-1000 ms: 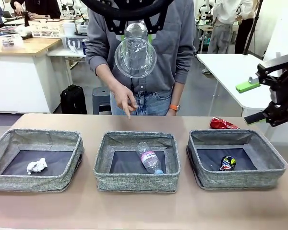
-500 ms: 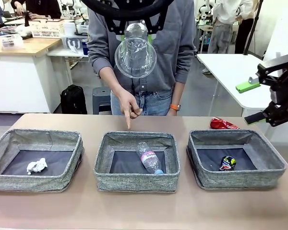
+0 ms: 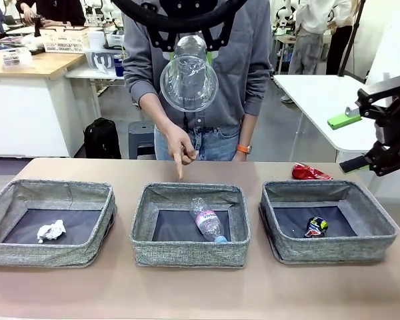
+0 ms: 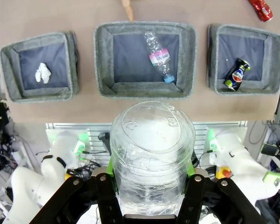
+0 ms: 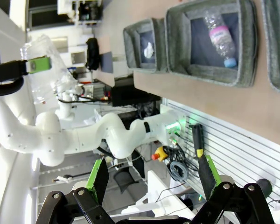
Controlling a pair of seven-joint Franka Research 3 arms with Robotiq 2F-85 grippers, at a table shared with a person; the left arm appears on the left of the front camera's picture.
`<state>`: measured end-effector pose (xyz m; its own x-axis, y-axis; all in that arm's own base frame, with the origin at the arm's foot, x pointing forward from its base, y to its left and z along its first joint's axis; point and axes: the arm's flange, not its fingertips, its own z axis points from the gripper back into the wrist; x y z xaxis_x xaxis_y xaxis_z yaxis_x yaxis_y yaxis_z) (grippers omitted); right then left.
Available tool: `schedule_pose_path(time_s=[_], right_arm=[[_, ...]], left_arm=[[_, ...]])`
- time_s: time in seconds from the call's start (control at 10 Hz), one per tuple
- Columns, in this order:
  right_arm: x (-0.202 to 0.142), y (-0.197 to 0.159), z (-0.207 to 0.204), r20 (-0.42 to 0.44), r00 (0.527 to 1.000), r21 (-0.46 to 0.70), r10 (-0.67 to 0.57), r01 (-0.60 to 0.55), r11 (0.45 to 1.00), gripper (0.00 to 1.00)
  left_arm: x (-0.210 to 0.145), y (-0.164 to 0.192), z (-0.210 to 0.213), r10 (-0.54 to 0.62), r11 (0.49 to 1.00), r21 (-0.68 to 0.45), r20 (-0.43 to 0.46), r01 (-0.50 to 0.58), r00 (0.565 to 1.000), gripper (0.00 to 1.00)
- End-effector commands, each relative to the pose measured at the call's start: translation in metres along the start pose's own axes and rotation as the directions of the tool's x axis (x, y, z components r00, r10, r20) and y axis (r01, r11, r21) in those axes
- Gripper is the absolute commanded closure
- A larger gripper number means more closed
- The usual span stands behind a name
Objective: Sort the waste into the appropriate baskets.
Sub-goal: Place the picked waste into the Fabric basket indicated by the person.
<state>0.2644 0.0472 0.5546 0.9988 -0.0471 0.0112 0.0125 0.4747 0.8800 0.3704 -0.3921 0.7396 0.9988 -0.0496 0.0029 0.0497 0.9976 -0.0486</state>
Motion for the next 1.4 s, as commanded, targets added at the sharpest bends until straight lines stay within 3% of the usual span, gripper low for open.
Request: schedule_pose_path(time_s=[0.0,0.1,0.3,0.5,0.6,0.8,0.9,1.0,1.1,1.2,1.3], right_arm=[[0.0,0.001,0.0,-0.002,1.0,0.017,0.012,-0.012,1.0,0.0],[0.0,0.001,0.0,-0.002,1.0,0.017,0.012,-0.012,1.0,0.0],[0.0,0.001,0.0,-0.002,1.0,0.017,0.012,-0.012,1.0,0.0],[0.0,0.001,0.0,-0.002,1.0,0.017,0.012,-0.012,1.0,0.0],[0.0,0.001,0.0,-0.002,1.0,0.017,0.012,-0.012,1.0,0.0],[0.0,0.001,0.0,-0.002,1.0,0.017,0.012,-0.012,1.0,0.0],[0.0,0.001,0.0,-0.002,1.0,0.017,0.012,-0.012,1.0,0.0],[0.0,0.001,0.0,-0.002,1.0,0.017,0.012,-0.012,1.0,0.0],[0.0,0.001,0.0,-0.002,1.0,0.017,0.012,-0.012,1.0,0.0],[0.0,0.001,0.0,-0.002,1.0,0.017,0.012,-0.012,1.0,0.0],[0.0,0.001,0.0,-0.002,1.0,0.017,0.012,-0.012,1.0,0.0]], left_arm=[[0.003,0.01,-0.014,0.008,1.0,0.022,0.027,-0.008,1.0,0.44],[0.008,0.015,-0.033,-0.04,0.999,-0.009,0.029,0.041,0.999,0.44],[0.015,0.031,-0.095,-0.018,0.999,0.035,-0.018,0.019,1.0,0.44],[0.017,0.04,-0.153,0.001,0.999,0.036,0.009,-0.002,1.0,0.44],[0.016,0.043,-0.174,0.021,0.999,-0.037,0.036,-0.02,0.999,0.44],[0.021,0.066,-0.212,0.208,0.978,-0.038,0.08,-0.206,0.975,0.44],[0.034,0.069,-0.203,0.247,0.967,-0.044,-0.084,-0.251,0.965,0.44],[0.037,0.044,-0.202,0.116,0.993,-0.01,0.048,-0.116,0.992,0.44],[0.037,0.044,-0.202,0.116,0.993,-0.01,0.048,-0.116,0.992,0.44],[0.04,0.06,-0.214,0.186,0.982,-0.023,0.007,-0.185,0.983,0.44],[0.052,0.049,-0.223,0.076,0.997,0.018,0.123,-0.079,0.99,0.44]])
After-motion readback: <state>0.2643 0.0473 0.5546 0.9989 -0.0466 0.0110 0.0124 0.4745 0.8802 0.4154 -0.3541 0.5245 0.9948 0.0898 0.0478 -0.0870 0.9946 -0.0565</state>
